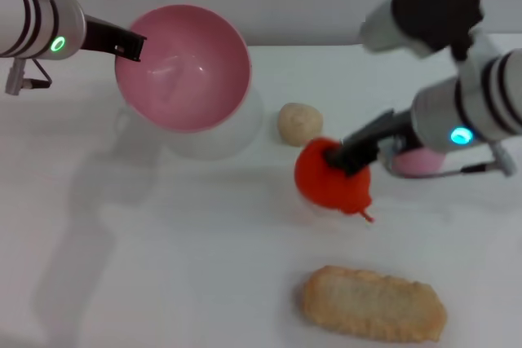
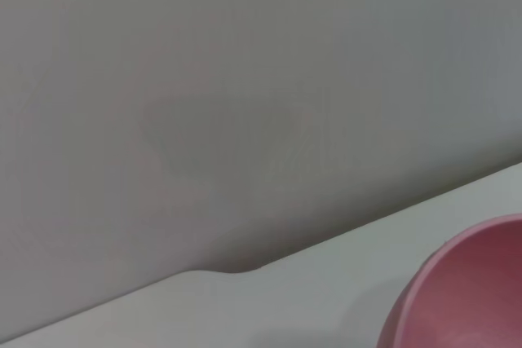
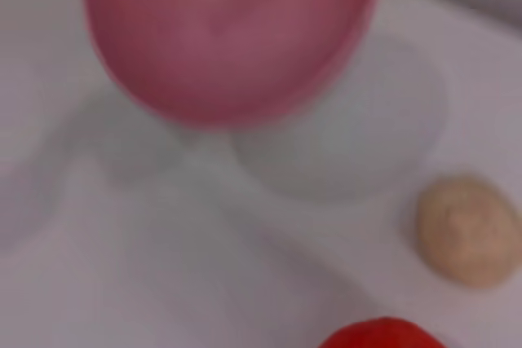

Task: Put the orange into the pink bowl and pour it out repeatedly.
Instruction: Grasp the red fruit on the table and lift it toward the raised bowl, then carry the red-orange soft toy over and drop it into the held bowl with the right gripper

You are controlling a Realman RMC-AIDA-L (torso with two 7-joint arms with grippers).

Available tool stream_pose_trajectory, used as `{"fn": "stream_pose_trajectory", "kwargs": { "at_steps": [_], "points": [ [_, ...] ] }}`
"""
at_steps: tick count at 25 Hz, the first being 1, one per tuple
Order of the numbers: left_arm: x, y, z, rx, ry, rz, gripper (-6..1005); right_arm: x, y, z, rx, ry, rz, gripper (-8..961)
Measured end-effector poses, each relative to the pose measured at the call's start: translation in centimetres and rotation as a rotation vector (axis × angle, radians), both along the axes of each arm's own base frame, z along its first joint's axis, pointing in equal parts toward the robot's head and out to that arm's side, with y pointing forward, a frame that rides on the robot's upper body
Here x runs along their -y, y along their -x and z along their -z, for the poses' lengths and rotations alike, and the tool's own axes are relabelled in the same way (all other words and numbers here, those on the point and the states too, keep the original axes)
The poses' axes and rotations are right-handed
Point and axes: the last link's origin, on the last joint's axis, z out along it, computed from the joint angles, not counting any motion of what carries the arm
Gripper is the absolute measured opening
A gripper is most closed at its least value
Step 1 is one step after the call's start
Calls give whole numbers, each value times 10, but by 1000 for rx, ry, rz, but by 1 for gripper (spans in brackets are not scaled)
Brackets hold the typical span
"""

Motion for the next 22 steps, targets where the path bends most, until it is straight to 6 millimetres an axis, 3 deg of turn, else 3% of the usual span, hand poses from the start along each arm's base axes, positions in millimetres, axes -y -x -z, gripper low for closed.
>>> {"fn": "stream_pose_trajectory", "kwargs": {
  "at_steps": [11, 15, 22],
  "points": [
    [1, 7, 9, -3, 25, -28, 43, 13, 67, -58, -94, -137, -198, 47],
    [5, -3, 22, 6, 70, -5, 43, 9, 79, -68, -111, -189, -250, 47],
    [9, -23, 38, 21, 128, 44, 43, -4, 74, -61, -120, -214, -268, 46]
  ]
}}
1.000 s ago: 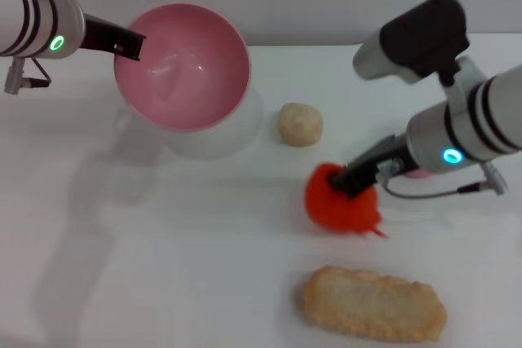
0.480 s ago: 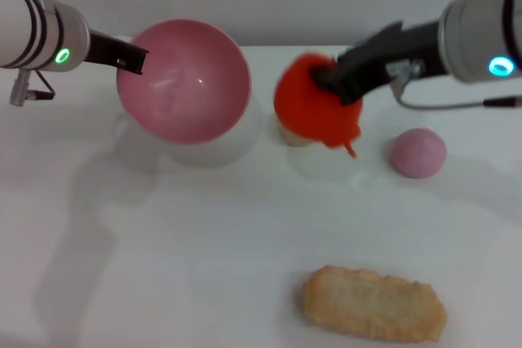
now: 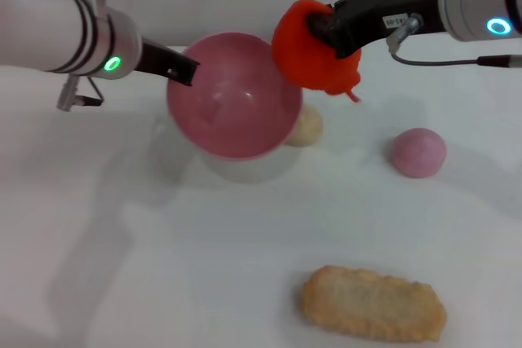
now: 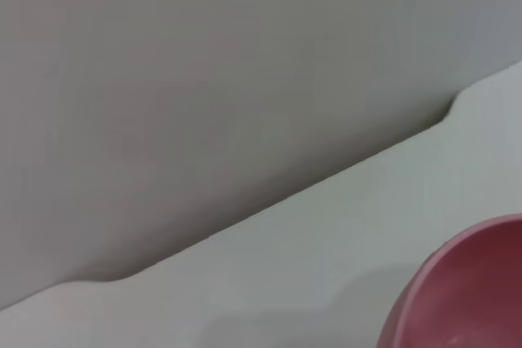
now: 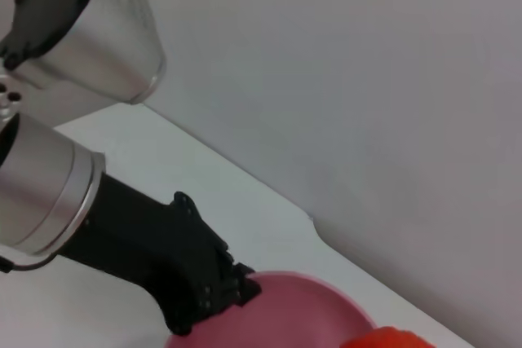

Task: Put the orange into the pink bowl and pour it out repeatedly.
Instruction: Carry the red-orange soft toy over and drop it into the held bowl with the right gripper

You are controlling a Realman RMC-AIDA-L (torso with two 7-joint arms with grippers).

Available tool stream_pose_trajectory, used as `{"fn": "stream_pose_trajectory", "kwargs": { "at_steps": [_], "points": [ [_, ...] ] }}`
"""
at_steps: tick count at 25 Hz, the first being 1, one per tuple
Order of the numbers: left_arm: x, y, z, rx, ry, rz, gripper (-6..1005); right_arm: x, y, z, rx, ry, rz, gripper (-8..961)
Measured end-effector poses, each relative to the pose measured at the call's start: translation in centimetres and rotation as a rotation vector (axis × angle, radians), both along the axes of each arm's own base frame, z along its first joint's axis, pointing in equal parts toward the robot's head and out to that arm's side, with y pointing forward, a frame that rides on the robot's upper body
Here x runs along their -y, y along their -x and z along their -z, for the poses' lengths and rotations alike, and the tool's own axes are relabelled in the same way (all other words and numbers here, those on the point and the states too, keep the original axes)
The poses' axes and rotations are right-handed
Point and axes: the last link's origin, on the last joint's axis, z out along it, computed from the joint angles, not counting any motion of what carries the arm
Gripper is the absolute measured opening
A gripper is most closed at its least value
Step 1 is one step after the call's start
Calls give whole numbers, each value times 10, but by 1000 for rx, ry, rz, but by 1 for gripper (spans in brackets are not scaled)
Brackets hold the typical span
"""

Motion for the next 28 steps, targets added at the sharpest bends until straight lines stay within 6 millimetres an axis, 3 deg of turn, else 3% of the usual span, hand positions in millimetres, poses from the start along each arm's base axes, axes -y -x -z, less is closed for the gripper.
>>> {"fn": "stream_pose_trajectory", "kwargs": {
  "at_steps": [5, 23, 28],
  "points": [
    [0, -11, 5, 7, 16, 23, 43, -4, -4, 4, 0, -1, 4, 47],
    [4, -18, 11, 43, 49, 26, 43, -9, -12, 14, -79, 35, 38, 50],
    [6, -19, 11, 43, 51, 32, 43, -8, -12, 11, -84, 27, 36, 258]
  ]
}}
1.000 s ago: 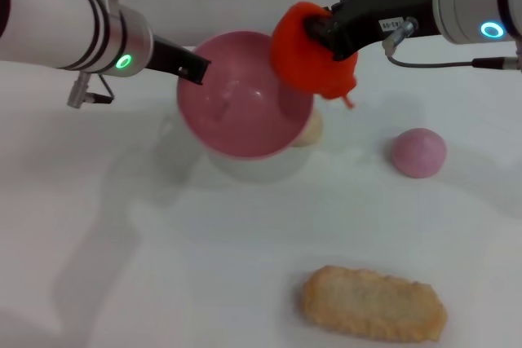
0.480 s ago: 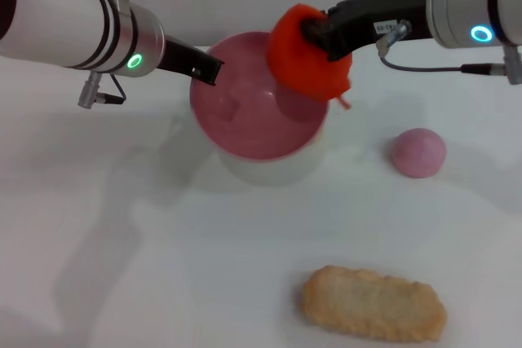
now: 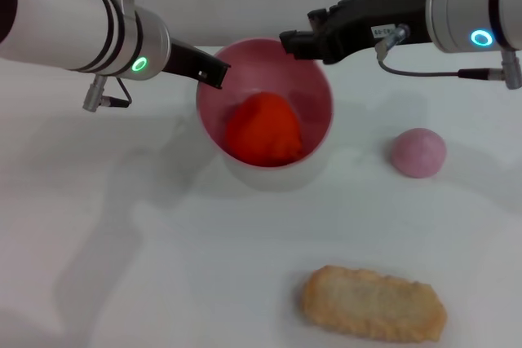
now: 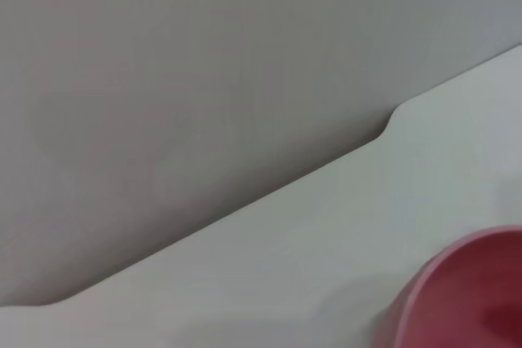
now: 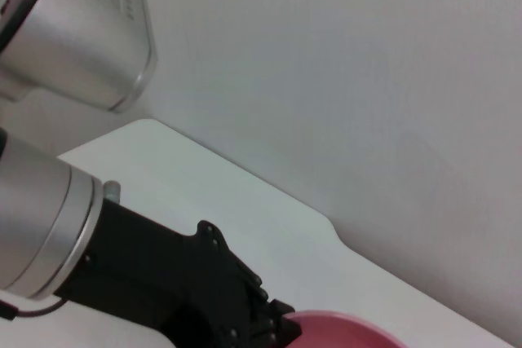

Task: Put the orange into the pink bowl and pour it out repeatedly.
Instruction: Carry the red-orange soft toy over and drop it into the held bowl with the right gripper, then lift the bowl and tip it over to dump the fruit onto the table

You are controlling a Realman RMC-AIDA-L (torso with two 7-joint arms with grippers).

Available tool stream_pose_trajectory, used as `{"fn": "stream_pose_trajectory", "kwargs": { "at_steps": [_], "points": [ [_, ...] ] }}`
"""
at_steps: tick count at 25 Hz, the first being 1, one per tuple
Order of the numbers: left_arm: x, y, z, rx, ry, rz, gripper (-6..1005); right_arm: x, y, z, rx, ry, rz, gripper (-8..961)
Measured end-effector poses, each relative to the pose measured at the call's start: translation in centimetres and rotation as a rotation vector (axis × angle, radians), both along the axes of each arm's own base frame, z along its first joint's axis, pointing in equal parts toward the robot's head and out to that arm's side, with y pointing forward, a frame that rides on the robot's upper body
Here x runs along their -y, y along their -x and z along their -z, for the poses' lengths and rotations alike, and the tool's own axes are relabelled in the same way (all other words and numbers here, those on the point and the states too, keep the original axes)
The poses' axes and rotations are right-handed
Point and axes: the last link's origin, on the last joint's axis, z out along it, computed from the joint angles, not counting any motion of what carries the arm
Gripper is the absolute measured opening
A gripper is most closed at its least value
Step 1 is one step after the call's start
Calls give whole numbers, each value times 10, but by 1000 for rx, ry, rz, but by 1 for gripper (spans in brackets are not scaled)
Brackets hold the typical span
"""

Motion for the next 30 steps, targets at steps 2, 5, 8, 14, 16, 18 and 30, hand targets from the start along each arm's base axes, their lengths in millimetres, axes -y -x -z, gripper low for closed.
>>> {"fn": "stream_pose_trajectory", "kwargs": {
  "at_steps": [2, 5, 8, 14, 16, 18, 30],
  "points": [
    [0, -1, 0, -3, 0, 5, 43, 0, 0, -7, -12, -20, 4, 326],
    [0, -2, -1, -25, -14, 31, 43, 0, -8, -29, -55, -89, 45, 428],
    [0, -1, -3, -48, -31, 50, 43, -1, -27, -55, -110, -171, 126, 535],
    [7, -7, 13, -247, -63, 295, 43, 5, -78, -83, -240, -224, 280, 535],
    [11, -11, 19, -278, -46, 334, 43, 7, -91, -87, -264, -229, 315, 535],
    [18, -17, 27, -317, -24, 393, 43, 9, -102, -88, -283, -231, 344, 535],
    [68, -53, 49, -606, -101, 789, 43, 9, -113, -85, -278, -204, 369, 535]
  ]
}}
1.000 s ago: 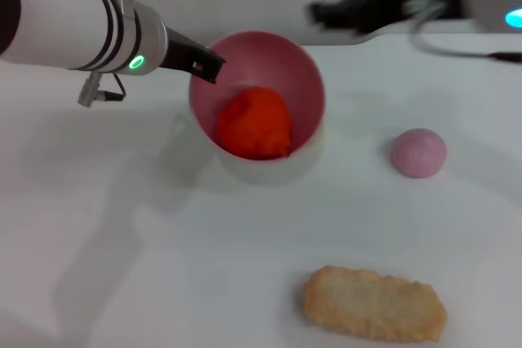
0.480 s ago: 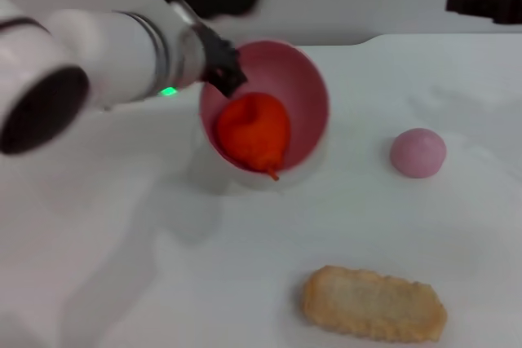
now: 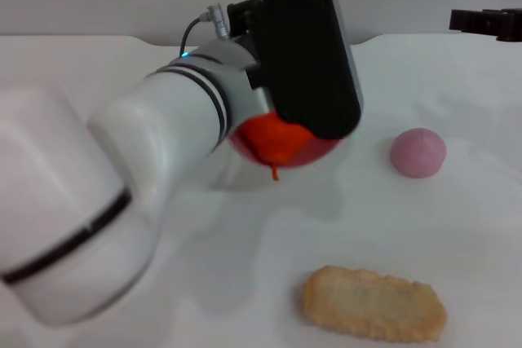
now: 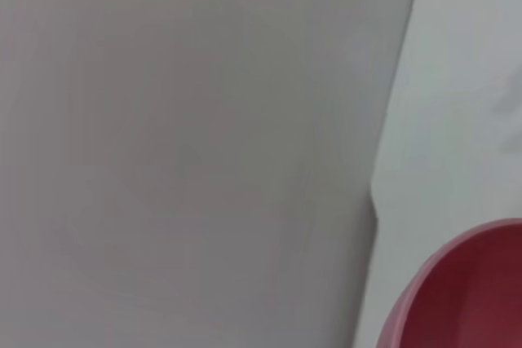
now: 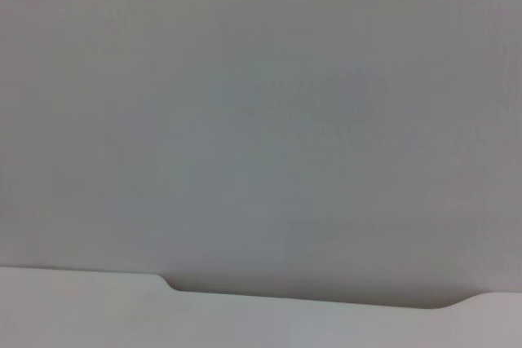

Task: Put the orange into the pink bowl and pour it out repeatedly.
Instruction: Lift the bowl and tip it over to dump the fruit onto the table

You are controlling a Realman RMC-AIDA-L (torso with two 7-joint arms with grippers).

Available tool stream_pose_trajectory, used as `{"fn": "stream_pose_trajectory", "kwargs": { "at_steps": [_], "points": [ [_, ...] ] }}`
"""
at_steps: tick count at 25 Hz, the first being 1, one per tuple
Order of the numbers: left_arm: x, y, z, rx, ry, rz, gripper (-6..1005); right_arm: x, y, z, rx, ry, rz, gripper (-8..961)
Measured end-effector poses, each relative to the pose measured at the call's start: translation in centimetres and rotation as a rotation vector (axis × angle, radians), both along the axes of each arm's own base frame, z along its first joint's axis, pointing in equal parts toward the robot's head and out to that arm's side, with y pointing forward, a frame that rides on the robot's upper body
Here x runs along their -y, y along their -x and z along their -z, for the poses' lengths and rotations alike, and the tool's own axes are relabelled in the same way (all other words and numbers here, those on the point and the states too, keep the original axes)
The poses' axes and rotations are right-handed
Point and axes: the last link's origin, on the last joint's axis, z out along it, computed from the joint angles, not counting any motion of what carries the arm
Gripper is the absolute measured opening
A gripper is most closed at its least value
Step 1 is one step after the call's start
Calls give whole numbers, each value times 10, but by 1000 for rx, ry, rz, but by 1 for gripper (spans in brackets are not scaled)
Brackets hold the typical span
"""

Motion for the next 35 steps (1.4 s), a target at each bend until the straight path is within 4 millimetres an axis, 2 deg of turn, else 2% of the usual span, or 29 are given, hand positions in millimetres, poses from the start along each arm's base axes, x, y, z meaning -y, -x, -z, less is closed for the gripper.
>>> {"fn": "stream_pose_trajectory", "kwargs": {
  "at_steps": [4, 7, 8, 13, 17, 35],
  "points": [
    [8, -6, 0, -20, -78, 82, 43, -1, 0, 0, 1, 2, -1, 534],
    [9, -6, 1, -24, -89, 94, 44, -2, 1, 0, 2, 2, -6, 534],
    [12, -4, 5, -58, -132, 146, 44, -2, 2, 0, 2, 3, -7, 534],
    [13, -3, 7, -104, -137, 188, 44, -3, 5, 0, 4, 8, -16, 534],
    [17, 2, 17, -235, -120, 274, 44, -4, 7, 0, 5, 11, -24, 534],
    [30, -4, 28, -453, -186, 532, 44, -7, 9, 5, 6, 33, -31, 535]
  ]
}}
